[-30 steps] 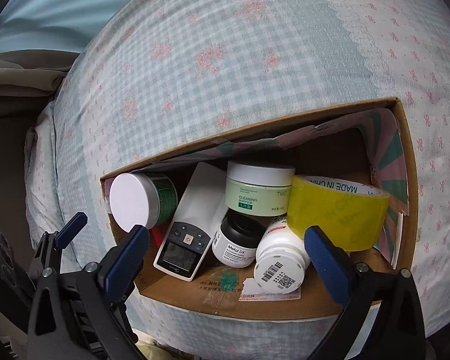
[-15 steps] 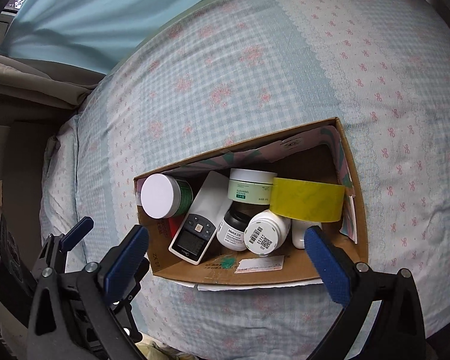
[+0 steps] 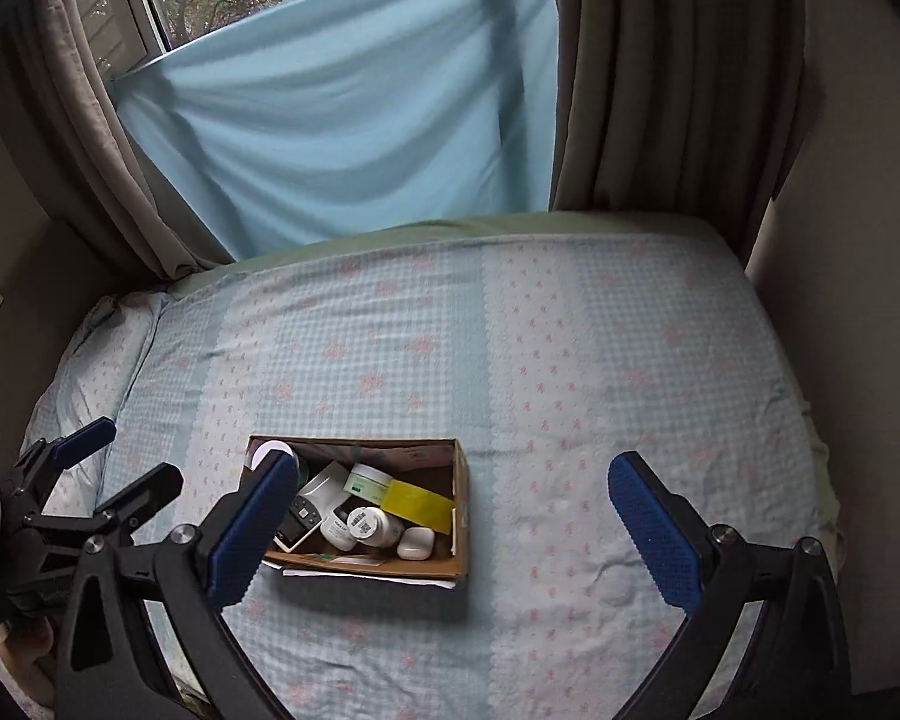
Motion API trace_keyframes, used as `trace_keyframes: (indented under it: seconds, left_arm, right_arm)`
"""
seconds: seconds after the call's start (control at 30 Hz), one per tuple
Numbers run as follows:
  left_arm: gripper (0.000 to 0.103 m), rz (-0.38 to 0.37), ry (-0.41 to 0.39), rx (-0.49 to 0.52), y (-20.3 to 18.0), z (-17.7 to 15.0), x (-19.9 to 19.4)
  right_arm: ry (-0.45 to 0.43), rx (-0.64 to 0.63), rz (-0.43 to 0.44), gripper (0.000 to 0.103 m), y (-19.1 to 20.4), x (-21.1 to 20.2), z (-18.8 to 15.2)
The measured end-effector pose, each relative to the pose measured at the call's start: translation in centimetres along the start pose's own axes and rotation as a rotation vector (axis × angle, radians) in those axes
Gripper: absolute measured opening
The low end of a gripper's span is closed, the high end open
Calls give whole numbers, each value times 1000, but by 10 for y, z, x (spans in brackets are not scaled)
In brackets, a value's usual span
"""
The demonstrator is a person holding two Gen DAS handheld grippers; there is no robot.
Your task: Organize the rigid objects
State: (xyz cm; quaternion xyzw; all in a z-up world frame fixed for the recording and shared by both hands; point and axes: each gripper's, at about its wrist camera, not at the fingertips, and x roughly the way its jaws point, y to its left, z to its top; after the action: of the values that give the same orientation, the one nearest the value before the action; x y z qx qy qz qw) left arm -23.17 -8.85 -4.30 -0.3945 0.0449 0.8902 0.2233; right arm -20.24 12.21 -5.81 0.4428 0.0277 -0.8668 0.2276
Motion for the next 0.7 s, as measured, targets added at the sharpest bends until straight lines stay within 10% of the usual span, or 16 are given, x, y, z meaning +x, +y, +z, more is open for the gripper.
trace_keyframes:
  seconds: [0.7]
  left_arm:
    - [103, 83, -180, -48, -97, -53, -93]
  right_arm:
    - [-192, -68, -89, 103, -55, -102, -52]
